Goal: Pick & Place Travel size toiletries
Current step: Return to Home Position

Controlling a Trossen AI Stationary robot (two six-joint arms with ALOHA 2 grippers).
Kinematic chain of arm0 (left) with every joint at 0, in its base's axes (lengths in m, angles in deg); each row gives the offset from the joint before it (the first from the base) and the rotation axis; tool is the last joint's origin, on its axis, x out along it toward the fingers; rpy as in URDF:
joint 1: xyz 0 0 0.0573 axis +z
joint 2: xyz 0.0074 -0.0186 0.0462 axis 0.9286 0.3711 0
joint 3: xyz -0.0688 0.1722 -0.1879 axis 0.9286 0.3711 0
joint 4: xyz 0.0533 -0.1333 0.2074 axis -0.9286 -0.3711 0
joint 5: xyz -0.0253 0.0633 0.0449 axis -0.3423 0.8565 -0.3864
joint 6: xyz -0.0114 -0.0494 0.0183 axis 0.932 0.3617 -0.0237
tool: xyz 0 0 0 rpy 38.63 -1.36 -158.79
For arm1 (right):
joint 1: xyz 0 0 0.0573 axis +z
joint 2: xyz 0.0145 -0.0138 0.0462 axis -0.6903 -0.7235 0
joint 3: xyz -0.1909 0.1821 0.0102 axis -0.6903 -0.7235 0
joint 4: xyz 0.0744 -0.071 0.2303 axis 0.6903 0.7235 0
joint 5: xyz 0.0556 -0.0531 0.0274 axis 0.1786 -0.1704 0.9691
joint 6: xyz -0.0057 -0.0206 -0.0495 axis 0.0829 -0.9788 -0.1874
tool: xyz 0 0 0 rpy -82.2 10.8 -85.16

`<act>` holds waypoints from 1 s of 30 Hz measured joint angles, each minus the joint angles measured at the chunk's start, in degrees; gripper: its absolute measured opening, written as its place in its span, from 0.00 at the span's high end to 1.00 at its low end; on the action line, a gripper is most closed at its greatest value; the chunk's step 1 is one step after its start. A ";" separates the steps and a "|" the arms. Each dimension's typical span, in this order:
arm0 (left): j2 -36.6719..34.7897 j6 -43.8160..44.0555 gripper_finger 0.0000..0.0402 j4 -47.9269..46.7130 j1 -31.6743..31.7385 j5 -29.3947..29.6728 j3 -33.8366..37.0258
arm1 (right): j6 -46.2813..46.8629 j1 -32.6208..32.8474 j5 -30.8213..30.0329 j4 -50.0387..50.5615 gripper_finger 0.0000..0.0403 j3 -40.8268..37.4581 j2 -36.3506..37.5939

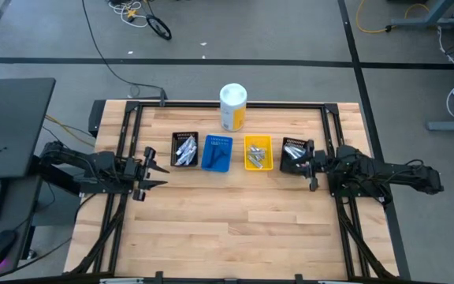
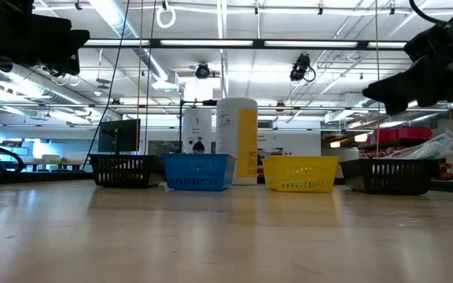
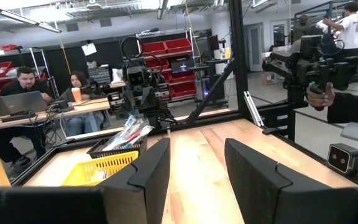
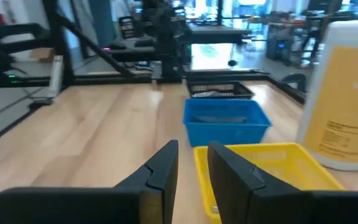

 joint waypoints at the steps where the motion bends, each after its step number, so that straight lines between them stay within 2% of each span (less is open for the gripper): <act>1: 0.00 0.12 0.59 0.01 0.01 0.01 0.01 | 0.00 0.00 -0.78 0.02 0.76 0.00 -0.06; 5: 0.00 1.27 0.59 0.01 0.00 0.00 0.01 | -0.02 -0.02 -2.60 0.37 0.76 0.00 -0.06; 30: 0.00 1.29 0.59 0.01 0.00 0.00 0.06 | 0.00 -0.02 -2.56 0.41 0.76 0.00 -0.10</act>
